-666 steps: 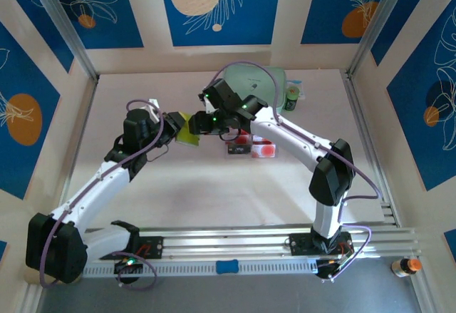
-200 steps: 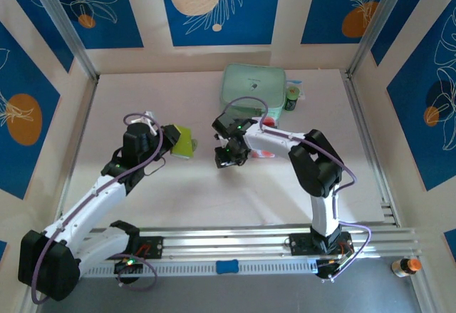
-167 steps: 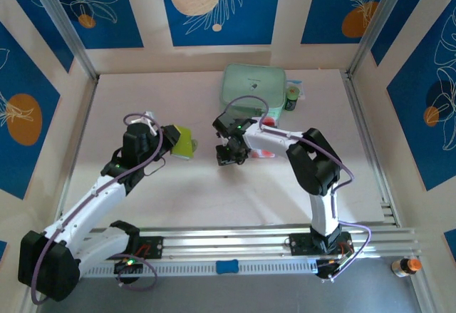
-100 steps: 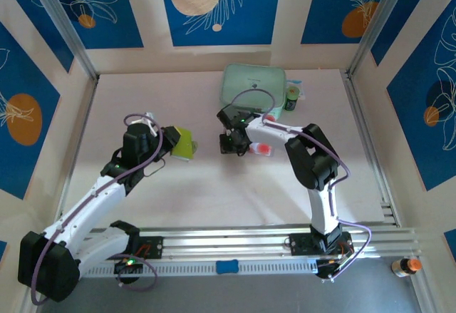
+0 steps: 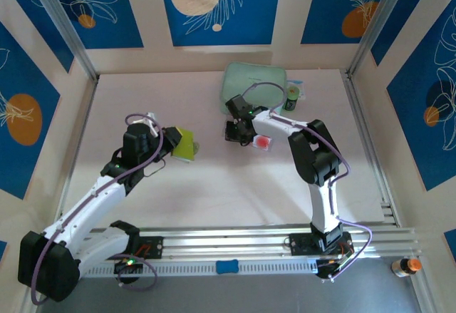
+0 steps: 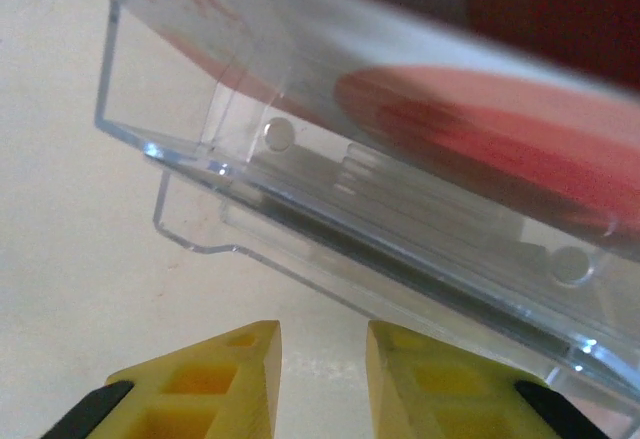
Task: Put the credit cards into the card holder
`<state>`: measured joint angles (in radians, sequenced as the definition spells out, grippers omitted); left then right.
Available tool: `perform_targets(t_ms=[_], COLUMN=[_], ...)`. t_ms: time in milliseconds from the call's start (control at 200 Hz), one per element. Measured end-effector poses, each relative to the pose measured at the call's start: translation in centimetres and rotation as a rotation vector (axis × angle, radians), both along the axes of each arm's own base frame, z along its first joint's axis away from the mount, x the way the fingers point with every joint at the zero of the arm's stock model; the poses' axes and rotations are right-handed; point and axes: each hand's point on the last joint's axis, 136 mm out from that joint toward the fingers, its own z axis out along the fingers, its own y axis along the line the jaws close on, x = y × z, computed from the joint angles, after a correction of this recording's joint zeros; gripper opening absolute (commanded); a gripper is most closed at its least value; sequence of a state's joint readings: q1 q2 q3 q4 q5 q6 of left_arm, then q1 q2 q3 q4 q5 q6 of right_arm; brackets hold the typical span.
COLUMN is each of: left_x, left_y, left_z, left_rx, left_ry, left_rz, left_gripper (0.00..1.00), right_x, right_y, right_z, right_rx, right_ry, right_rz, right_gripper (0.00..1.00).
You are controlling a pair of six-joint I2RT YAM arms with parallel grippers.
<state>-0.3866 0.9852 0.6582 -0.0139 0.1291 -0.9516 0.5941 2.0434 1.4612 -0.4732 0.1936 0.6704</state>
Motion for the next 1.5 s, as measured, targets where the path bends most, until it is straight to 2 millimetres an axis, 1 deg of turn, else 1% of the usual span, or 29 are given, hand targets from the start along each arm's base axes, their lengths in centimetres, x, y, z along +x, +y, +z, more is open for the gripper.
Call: perform_targets(t_ms=[75,140,215,255,370,425,545,620,800,985,1080,1185,1430,1500], left_x=[0.1,0.1,0.2,0.2,0.2,0.3,0.6,0.8,1.5,2.7,3.2,3.6,4.1,4.1], left_y=[-0.2,-0.4,-0.6,-0.7,-0.8,-0.8,-1.0,-1.0,-1.4,-2.4,-3.0,-3.4,-3.7,-3.8], left_z=[-0.1,-0.3,-0.4,-0.5,-0.4,-0.2,0.5,0.3,-0.6,-0.3,-0.3,-0.3,0.4,0.5], left_rx=[-0.004,-0.007,-0.009,-0.009,-0.019,-0.029,-0.081,-0.121,-0.21,-0.291,-0.325,-0.354,-0.396,-0.409], left_ry=[0.003,0.007,0.011,0.014,0.015,0.009,-0.017,-0.025,-0.01,-0.024,-0.026,-0.027,-0.051,-0.051], left_rz=[-0.009,-0.019,-0.026,-0.029,-0.031,-0.029,-0.013,0.0,0.032,0.049,0.049,0.059,0.063,0.065], left_gripper=[0.0,0.0,0.0,0.0,0.0,0.0,0.0,0.0,0.0,0.0,0.0,0.0,0.0,0.0], right_x=[-0.8,-1.9,-3.3,-3.9,-5.5,-6.0,-7.4,-7.9,-8.4,-8.5,-8.2,-7.4,-6.4,-6.2], right_y=[0.2,0.3,0.5,0.8,1.7,2.2,3.2,3.8,5.3,6.4,6.6,6.5,4.9,4.4], right_z=[0.4,1.5,3.4,4.9,8.8,10.4,12.6,13.8,16.4,18.3,18.7,18.3,14.3,13.4], right_rx=[0.021,0.046,0.09,0.126,0.243,0.301,0.414,0.477,0.604,0.706,0.735,0.751,0.739,0.739], right_ry=[0.007,0.008,-0.001,-0.014,-0.054,-0.065,-0.07,-0.068,-0.068,-0.064,-0.067,-0.065,-0.005,0.009], right_rz=[0.014,0.03,0.045,0.052,0.076,0.078,0.107,0.118,0.155,0.187,0.193,0.182,0.109,0.089], right_gripper=[0.28,0.29,0.3,0.31,0.45,0.5,0.57,0.6,0.6,0.59,0.57,0.54,0.44,0.43])
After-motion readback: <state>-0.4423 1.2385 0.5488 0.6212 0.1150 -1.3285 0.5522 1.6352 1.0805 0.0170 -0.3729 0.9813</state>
